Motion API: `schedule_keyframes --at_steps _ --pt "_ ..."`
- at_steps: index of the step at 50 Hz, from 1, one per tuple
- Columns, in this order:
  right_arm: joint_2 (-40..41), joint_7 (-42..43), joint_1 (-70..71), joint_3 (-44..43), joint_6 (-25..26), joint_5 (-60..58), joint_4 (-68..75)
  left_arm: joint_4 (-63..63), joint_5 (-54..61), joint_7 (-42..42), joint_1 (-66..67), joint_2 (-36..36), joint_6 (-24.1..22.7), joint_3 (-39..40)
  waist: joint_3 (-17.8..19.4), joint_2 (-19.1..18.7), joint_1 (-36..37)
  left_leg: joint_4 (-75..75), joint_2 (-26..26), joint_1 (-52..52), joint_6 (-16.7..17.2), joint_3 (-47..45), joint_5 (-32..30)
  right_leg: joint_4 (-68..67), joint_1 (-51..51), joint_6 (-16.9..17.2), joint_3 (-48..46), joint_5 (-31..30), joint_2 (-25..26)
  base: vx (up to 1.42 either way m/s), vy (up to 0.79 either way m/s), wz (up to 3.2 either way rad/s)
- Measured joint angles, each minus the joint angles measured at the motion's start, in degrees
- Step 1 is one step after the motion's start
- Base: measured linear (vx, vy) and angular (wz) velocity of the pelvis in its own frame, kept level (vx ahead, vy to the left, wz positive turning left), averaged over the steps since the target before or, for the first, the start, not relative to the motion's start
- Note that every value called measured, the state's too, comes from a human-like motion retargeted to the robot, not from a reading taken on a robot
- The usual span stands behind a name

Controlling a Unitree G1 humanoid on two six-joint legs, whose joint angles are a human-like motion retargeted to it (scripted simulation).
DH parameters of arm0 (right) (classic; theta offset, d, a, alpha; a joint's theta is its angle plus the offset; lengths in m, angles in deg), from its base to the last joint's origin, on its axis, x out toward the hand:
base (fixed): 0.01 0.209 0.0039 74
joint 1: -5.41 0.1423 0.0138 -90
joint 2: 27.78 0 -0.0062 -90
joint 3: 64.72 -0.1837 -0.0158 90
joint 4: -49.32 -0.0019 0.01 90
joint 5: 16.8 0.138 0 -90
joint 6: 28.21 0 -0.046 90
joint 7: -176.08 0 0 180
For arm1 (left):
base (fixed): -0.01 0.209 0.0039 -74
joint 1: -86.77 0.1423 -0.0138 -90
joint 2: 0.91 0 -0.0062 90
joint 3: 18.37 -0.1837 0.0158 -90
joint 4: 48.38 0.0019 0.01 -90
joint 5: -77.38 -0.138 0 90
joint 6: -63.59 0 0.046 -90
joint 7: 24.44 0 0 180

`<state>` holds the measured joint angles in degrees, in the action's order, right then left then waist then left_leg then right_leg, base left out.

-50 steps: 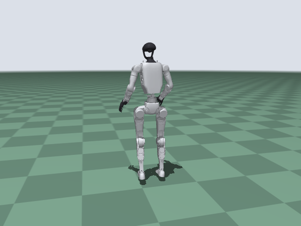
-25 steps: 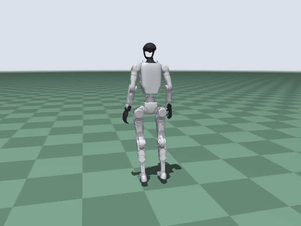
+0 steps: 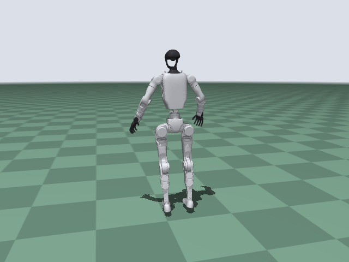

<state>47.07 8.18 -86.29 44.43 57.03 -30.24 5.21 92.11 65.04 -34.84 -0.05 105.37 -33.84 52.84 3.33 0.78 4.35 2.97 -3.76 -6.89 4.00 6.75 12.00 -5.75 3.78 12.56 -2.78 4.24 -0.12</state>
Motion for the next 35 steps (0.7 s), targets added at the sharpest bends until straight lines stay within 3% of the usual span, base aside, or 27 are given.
schedule_keyframes --at_steps 5,8,15,20,25,28,35 --pt "-4.4 2.4 -0.5 -4.0 0.7 3.6 2.2 -2.7 -1.2 -0.1 1.0 6.3 0.0 1.5 0.6 -0.1 0.2 -0.2 0.1 -0.3 0.3 -0.5 -0.1 0.8 0.4 0.5 0.4 -0.5 0.1 0.00 0.00 0.00" --pt "-4.7 3.1 -0.8 -7.8 1.6 8.1 5.5 -0.1 2.4 0.2 1.0 6.3 1.1 4.3 0.8 -0.1 0.1 1.0 -0.1 0.3 0.4 -0.9 0.4 -0.4 -0.1 1.1 0.0 -0.1 -0.2 0.00 0.00 0.00" --pt "-0.9 8.4 0.1 -13.8 3.7 21.7 14.4 13.8 23.9 -4.6 -4.3 -3.2 6.1 11.6 2.1 -1.3 -0.3 -0.1 -0.2 -0.1 -0.5 0.0 -0.2 1.4 0.7 -0.2 0.1 -0.6 -0.1 0.00 0.00 0.00" --pt "3.4 4.5 -1.3 -12.4 3.5 19.7 13.8 16.0 28.2 -2.8 -5.4 -11.2 5.9 13.2 3.6 -1.7 -0.7 2.0 -0.4 1.6 -0.9 -0.4 0.9 -1.3 -1.2 0.0 -0.6 0.8 -0.5 -0.01 0.00 0.00" --pt "7.9 -1.3 -3.1 -7.6 2.3 14.4 6.2 14.1 27.2 8.9 -7.5 -15.4 6.1 7.9 7.0 -1.5 -2.8 1.3 -0.2 3.1 -1.7 -0.1 1.4 -2.9 -3.9 -1.9 -0.3 2.2 -0.4 -0.09 -0.01 0.09" --pt "9.7 -2.3 -3.3 -4.2 1.8 9.4 0.9 12.4 24.4 11.7 -10.0 -15.6 5.3 2.2 9.7 -0.7 -6.3 1.4 -0.4 5.2 -2.0 0.4 1.2 -5.9 -7.3 -2.0 -0.8 2.8 -0.7 -0.13 -0.02 0.25" --pt "10.0 3.1 -4.7 3.4 0.6 3.2 -7.5 6.7 15.7 2.9 -19.7 -13.6 3.0 -7.4 16.4 0.3 -12.0 -1.8 0.3 10.0 -1.5 -2.5 0.4 -7.3 -14.5 -1.8 -0.9 4.9 -1.1 -0.10 -0.01 -0.12"
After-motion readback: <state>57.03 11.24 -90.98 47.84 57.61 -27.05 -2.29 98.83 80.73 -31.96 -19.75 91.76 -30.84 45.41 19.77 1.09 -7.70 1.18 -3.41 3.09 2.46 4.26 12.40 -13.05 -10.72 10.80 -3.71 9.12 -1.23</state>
